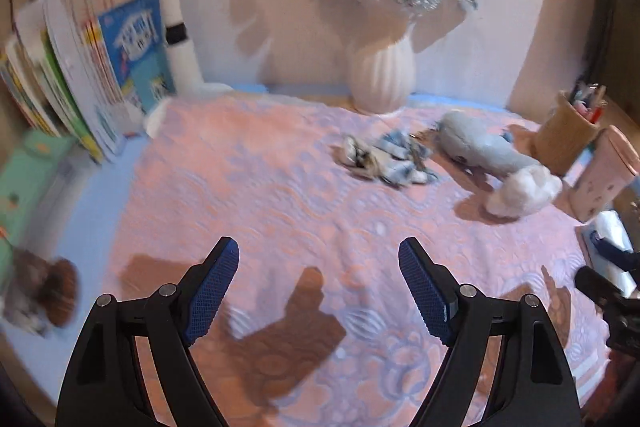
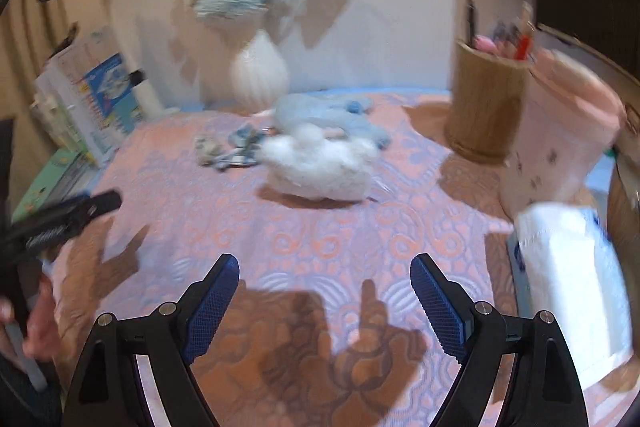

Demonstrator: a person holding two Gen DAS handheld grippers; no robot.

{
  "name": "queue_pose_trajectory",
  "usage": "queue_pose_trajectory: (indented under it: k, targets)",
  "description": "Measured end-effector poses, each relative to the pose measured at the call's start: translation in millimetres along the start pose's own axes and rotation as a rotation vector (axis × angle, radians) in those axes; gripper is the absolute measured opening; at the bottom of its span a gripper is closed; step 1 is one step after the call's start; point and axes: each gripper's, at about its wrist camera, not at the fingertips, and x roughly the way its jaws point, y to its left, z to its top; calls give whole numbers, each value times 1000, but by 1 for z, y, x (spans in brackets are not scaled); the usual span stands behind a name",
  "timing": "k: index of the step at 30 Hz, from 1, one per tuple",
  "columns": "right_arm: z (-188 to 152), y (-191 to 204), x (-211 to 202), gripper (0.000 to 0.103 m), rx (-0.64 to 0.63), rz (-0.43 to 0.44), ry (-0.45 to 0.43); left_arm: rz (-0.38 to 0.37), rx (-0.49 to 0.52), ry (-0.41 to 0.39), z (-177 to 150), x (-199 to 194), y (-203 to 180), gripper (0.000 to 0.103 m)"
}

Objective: Organize soft objects
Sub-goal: 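Move both tools back over the tablecloth toward the plush toys, then grasp the white sock bundle with the left tool while the right tool grasps the white plush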

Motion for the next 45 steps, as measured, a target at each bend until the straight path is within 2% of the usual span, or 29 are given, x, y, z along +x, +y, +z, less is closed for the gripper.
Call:
queue_pose_trajectory:
  k: [3, 5, 7, 9, 13, 16, 20, 21, 22, 23, 24, 25, 27, 30, 35, 37, 38, 40, 42, 43, 44, 45]
  targets:
    - [21, 10, -6, 94, -83, -64, -24, -122, -71, -4, 26, 10, 9, 80]
    - [31, 14, 1, 95, -133, -98, -47, -149, -103, -26, 36, 27, 13, 80]
    - [39, 15, 15, 95, -163, -125, -42, -152, -136, -12, 44, 53, 15, 80]
    - [47, 17, 30, 94, -201, -158, -53, -195, -146, -18, 49, 76, 12, 80]
    - [60, 22, 56, 95, -257, -140, -32, -230, -194, 34, 57, 116, 5, 80]
    - [57, 26, 72, 95, -312, -119, -11, -233, -216, 69, 56, 136, 3, 80]
    - [46, 31, 96, 94, -385, -176, 41, -218, -203, 75, 52, 148, -3, 80]
    - [43, 31, 102, 94, -390, -198, 51, -212, -192, 70, 53, 147, -5, 78]
    - [41, 30, 106, 94, -388, -216, 55, -217, -186, 68, 54, 147, -7, 67]
    - [39, 29, 109, 86, -382, -232, 59, -215, -174, 68, 55, 148, -9, 59]
    - [38, 28, 112, 77, -373, -238, 68, -209, -163, 72, 55, 150, -12, 42]
    - [36, 27, 114, 63, -360, -243, 82, -213, -158, 72, 55, 151, -11, 39]
    - [35, 25, 107, 55, -350, -248, 59, -227, -138, 48, 54, 144, -13, 32]
    - [33, 17, 80, 32, -276, -182, 65, -208, -97, 12, 52, 126, -13, 32]
    - [24, 3, 21, 28, -21, 78, 86, -254, -54, -55, 36, 66, -10, 32]
    - [17, -4, 3, 28, 87, 223, 123, -276, -49, -60, 25, 46, -9, 32]
    - [14, -7, -2, 28, 126, 269, 143, -285, -44, -64, 18, 36, -7, 32]
    - [6, -8, -7, 28, 156, 242, 162, -297, -40, -69, 3, 22, -6, 32]
    - [-3, -8, -4, 30, 145, 130, 177, -297, -36, -74, -13, 16, -4, 32]
    - [-6, -8, -1, 36, 155, 108, 191, -298, -35, -74, -21, 15, -4, 32]
    - [-10, -10, 2, 49, 174, 103, 209, -304, -35, -67, -28, 15, -3, 32]
    - [-14, -11, 6, 57, 189, 119, 214, -313, -41, -52, -36, 19, -2, 32]
